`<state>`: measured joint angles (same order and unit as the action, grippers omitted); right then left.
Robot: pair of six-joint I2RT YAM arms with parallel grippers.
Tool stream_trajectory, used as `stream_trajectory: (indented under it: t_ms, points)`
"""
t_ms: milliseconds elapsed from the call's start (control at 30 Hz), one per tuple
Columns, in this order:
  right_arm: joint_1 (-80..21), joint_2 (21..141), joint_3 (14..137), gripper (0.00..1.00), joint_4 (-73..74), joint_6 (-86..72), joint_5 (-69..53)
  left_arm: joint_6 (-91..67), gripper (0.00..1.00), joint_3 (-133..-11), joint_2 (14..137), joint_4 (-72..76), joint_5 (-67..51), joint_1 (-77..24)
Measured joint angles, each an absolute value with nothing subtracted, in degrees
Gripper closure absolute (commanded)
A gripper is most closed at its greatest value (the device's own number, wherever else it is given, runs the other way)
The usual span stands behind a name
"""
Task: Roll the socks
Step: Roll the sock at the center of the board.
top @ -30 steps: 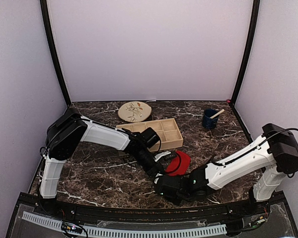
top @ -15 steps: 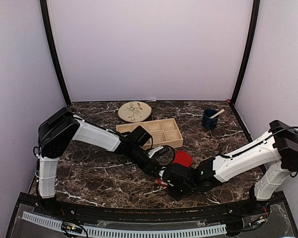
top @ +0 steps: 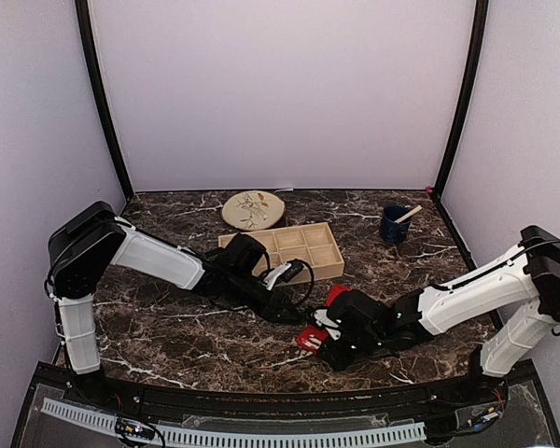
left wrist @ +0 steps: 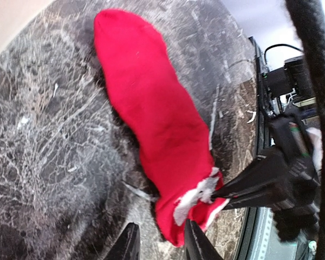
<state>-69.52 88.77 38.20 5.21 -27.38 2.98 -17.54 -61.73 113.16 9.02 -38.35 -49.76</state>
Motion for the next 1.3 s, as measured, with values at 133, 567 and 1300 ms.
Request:
stream_trajectory:
  t_ms: [133,567,1300]
  points:
    - [-67.31,88.23,36.34,1.00,1.91,-29.41,-1.83,-17.56,0.66,-58.76,110.48,12.80,-38.33,-49.78]
    - [-58.81,86.67,29.39,1.00,-7.99,-36.18,-18.90,-9.30,0.59,-53.76,106.80,16.58,-37.26,-54.98]
    - [-55.44,88.62,28.60,1.00,-9.50,-38.00,-31.35,11.53,0.57,-53.23,103.68,12.03,-21.12,-64.60]
